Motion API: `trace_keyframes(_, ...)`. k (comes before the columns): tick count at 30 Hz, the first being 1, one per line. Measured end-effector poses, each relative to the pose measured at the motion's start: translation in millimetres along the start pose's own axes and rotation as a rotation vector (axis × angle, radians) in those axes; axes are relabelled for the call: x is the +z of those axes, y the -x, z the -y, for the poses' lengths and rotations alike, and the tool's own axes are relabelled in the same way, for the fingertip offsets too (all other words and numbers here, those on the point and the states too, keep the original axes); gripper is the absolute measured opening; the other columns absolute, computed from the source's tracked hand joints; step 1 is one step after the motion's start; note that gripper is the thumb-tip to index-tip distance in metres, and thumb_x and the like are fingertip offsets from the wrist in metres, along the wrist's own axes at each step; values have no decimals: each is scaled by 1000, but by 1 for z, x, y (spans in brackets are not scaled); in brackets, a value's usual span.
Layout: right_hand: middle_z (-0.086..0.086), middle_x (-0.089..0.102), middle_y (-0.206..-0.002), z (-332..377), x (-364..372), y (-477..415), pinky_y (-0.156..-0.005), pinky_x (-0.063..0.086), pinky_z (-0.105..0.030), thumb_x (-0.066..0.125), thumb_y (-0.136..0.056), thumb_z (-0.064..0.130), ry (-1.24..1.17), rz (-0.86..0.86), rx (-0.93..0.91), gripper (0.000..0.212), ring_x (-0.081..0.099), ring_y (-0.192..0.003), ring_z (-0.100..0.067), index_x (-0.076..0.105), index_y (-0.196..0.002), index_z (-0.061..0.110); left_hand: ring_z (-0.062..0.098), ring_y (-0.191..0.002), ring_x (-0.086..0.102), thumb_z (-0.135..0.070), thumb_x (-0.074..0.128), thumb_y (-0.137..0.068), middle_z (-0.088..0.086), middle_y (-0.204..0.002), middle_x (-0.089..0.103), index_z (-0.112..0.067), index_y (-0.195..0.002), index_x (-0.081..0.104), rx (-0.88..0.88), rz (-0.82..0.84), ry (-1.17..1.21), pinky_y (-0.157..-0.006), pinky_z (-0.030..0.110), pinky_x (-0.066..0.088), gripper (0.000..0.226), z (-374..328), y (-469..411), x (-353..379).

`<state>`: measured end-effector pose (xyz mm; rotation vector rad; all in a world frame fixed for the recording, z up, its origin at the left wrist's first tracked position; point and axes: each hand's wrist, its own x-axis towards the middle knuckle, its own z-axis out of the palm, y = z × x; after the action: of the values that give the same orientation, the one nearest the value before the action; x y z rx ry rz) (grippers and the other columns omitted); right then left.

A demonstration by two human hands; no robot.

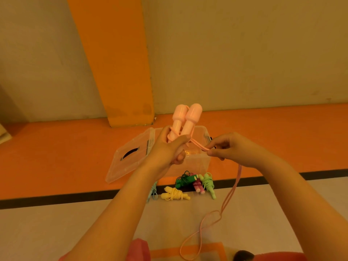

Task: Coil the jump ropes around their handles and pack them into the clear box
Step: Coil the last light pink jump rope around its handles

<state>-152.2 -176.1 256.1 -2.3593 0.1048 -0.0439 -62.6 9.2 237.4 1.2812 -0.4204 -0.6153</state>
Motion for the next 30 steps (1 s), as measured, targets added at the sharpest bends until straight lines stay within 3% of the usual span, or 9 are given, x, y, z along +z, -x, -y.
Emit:
trace_keyframes(5, 3, 56, -57, -4, 13, -1, -42, 29, -11, 59, -91, 29, 57, 60, 45, 13, 38, -42, -1, 72, -94, 28, 6, -37, 35, -13, 61, -89, 13, -99, 66, -4, -110, 50, 70, -25, 156, -36, 17, 28, 25, -8, -1, 5)
trace_keyframes(8, 2, 54, -56, -2, 15, -3, -43, 29, -13, 59, -91, 28, 65, -18, 24, 13, 38, -43, -2, 72, -91, 29, 8, -37, 35, -6, 59, -90, 15, -100, 66, -7, -107, 49, 73, -77, 138, -36, 17, 27, 20, -9, -1, 2)
trace_keyframes(13, 2, 56, -60, 8, 2, 0, -48, 29, -19, 64, -87, 33, 149, -141, -53, 9, 42, -49, -4, 71, -84, 30, 11, -41, 41, -2, 65, -84, 17, -100, 61, -16, -105, 47, 59, -230, 30, -39, 21, 31, 31, -6, -5, -13)
trace_keyframes(16, 8, 58, -64, 15, -2, 3, -49, 34, -16, 65, -86, 33, 248, -141, -79, 5, 48, -55, -1, 70, -83, 31, 12, -44, 45, -7, 67, -84, 14, -91, 60, -16, -111, 47, 49, -233, -223, -41, 24, 36, 35, -4, -4, -20)
trace_keyframes(19, 7, 68, -81, 26, -3, 5, -64, 51, -33, 65, -86, 34, 388, -141, -147, 10, 58, -70, -6, 72, -90, 28, 14, -47, 45, -6, 63, -86, 19, -96, 62, -18, -113, 46, 1, -153, -431, -42, 24, 36, 34, -3, 0, -19)
trace_keyframes(21, 7, 69, -87, 34, -3, 6, -68, 51, -40, 64, -86, 32, 451, -180, -245, 11, 61, -77, -12, 72, -92, 26, 15, -47, 46, -7, 64, -85, 22, -101, 65, -17, -119, 46, -45, -42, -557, -41, 23, 35, 40, -3, 1, -19)
trace_keyframes(25, 9, 63, -85, 36, -6, 4, -64, 44, -32, 68, -85, 23, 415, -246, -361, 10, 53, -72, -6, 74, -93, 21, 11, -44, 45, -7, 66, -84, 23, -97, 68, -13, -115, 49, -173, 208, -706, -41, 21, 35, 35, -8, 9, -15)
trace_keyframes(28, 12, 55, -78, 35, 1, 1, -61, 37, -23, 69, -83, 19, 403, -173, -402, 9, 48, -68, -1, 74, -91, 18, 7, -38, 40, -6, 66, -85, 5, -61, 64, -9, -100, 54, -236, 326, -853, -38, 17, 31, 20, -8, 16, -4)
trace_keyframes(30, 10, 55, -76, 35, 10, -3, -61, 33, -17, 71, -81, 18, 424, -115, -447, 8, 48, -69, -3, 75, -88, 17, 9, -39, 40, -12, 68, -83, 9, -63, 64, -9, -91, 59, -243, 422, -919, -40, 18, 30, 12, -3, 18, 4)
